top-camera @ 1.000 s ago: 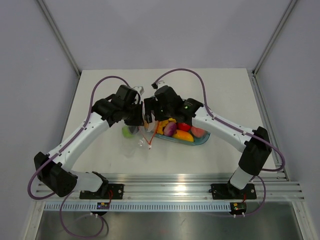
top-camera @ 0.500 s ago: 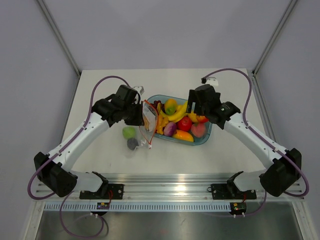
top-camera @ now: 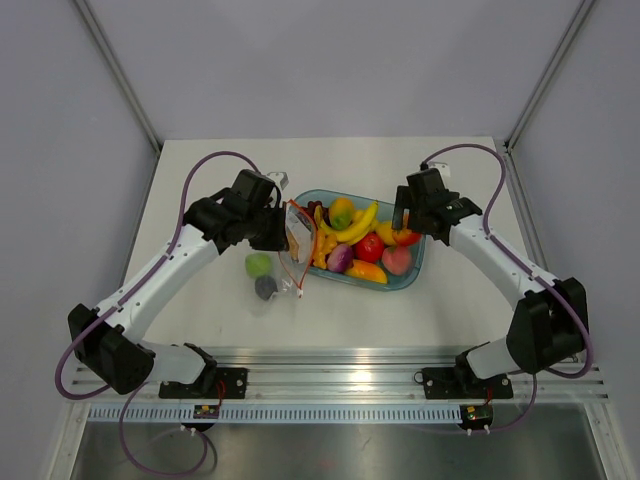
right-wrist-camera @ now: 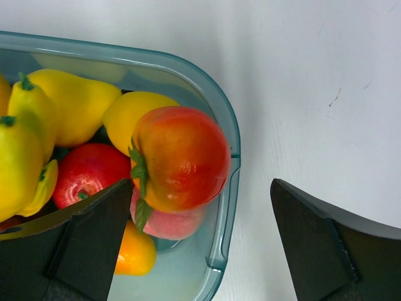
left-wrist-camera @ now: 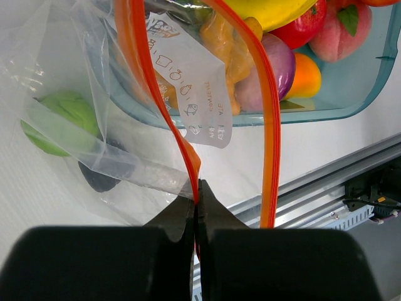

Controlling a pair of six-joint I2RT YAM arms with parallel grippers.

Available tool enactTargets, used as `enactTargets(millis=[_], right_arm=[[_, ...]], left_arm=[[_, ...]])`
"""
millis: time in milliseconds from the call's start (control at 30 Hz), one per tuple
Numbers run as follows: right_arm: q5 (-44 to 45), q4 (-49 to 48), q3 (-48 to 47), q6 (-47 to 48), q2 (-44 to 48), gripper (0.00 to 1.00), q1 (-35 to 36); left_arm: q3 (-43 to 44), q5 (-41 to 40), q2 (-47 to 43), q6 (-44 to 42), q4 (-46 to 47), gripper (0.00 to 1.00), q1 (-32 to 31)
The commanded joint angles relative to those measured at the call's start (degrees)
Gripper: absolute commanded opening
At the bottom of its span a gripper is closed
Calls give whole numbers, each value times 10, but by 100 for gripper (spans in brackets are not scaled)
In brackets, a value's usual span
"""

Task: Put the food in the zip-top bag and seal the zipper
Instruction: Pick up the fake fruit from the bin.

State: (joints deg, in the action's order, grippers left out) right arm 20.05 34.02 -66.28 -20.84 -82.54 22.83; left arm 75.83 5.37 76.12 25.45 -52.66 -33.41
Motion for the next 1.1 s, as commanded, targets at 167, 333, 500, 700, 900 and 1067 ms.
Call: enactTargets(millis=[167, 333, 500, 700, 900, 1067], right_arm=[[-41, -52, -6, 36, -39, 99, -18], [-62, -74, -3, 37, -59, 99, -27], [-79, -85, -3, 38, -75, 97, -30], [-100, -96, 2, 37, -79, 88, -30], [-103, -95, 5, 33, -76, 71, -30], [-103, -84, 9, 31, -52, 48, -30]], left_arm=[[9, 9, -11, -1, 26, 0, -3], [14, 10, -8, -1, 25, 0, -2], [12, 11, -5, -1, 24, 0, -2], [12, 11, -5, -1, 24, 0, -3], [13, 12, -8, 0, 22, 0, -3], [11, 14, -11, 3, 24, 0, -3]])
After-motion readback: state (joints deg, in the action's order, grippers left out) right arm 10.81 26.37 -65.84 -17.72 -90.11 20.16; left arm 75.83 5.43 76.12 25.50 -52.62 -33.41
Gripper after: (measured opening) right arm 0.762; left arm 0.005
